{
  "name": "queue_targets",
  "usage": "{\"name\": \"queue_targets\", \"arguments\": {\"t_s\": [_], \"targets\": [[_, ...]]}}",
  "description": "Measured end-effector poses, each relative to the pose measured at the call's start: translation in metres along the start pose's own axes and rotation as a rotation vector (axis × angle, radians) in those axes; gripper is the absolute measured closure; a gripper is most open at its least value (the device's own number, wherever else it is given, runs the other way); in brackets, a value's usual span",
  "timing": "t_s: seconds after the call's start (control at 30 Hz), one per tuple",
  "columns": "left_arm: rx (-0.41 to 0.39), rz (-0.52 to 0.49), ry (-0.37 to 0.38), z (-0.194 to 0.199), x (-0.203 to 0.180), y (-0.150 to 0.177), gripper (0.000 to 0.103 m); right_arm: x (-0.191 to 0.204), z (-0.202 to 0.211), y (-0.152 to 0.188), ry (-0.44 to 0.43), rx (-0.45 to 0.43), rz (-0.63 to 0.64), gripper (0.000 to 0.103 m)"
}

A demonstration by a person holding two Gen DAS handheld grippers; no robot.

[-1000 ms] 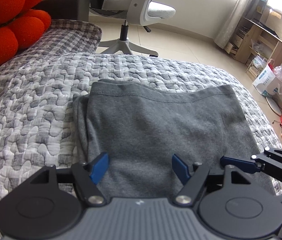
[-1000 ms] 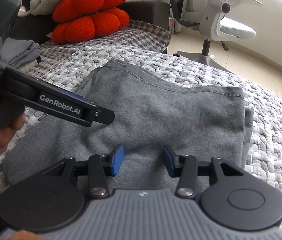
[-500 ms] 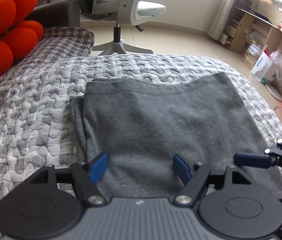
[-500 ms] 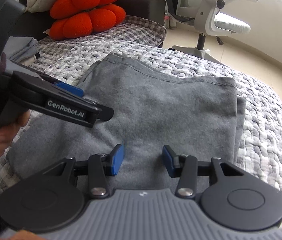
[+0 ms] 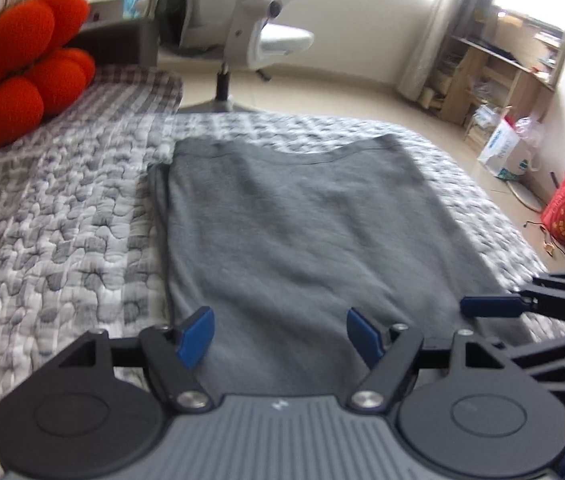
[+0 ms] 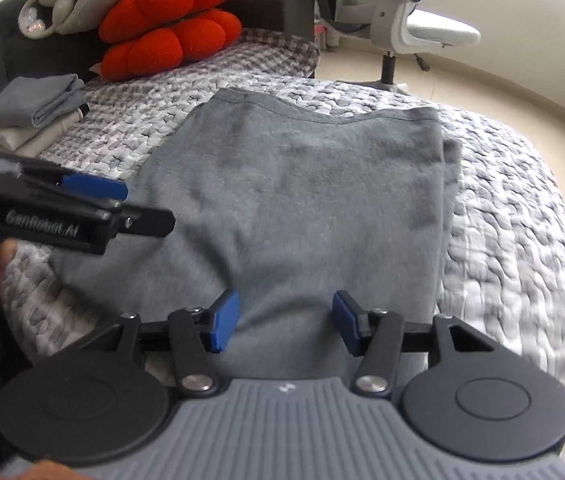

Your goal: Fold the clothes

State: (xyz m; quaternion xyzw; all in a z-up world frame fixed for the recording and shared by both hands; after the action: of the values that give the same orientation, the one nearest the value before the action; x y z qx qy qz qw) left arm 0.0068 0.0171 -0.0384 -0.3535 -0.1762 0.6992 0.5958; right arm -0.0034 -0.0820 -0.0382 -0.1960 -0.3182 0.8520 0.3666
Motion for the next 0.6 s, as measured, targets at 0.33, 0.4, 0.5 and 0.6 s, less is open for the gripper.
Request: {"name": "queue_targets", "arguments": {"t_s": [0.33,0.4,0.5,0.6], "targets": [[0.007,-0.164,-0.087,-0.008,-0.011,0.035,0.03,0.023,0.006,0.018,0.009,0.008,0.043,0.055],[0.019,-0.13,-0.074,-0.008,-0.006,0.033,0.03,0.016,0.009,0.023,0.007,0.01,0.013,0.061],[0.024,-0.107,-0.055,-0.007,-0.002,0.032,0.029,0.008,0.016,0.032,0.018,0.021,-0.02,0.067],[0.024,-0.098,-0.058,-0.003,0.0,0.036,0.029,-0.002,0.022,0.042,0.038,0.039,-0.059,0.083]]}}
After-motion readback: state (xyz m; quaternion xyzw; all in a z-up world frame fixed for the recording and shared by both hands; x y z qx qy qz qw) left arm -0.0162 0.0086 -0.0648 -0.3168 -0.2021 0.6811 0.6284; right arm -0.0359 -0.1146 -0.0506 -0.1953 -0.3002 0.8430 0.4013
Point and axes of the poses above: each gripper's, at about its wrist camera, not at the fingertips, and z roughly against the way its jaws point, x to its left, y to its underside, the point moved 10 cm from there along -z, roughly the way its jaws point, and after that the axes turned 14 degrees about z, right-handed, at the moved point
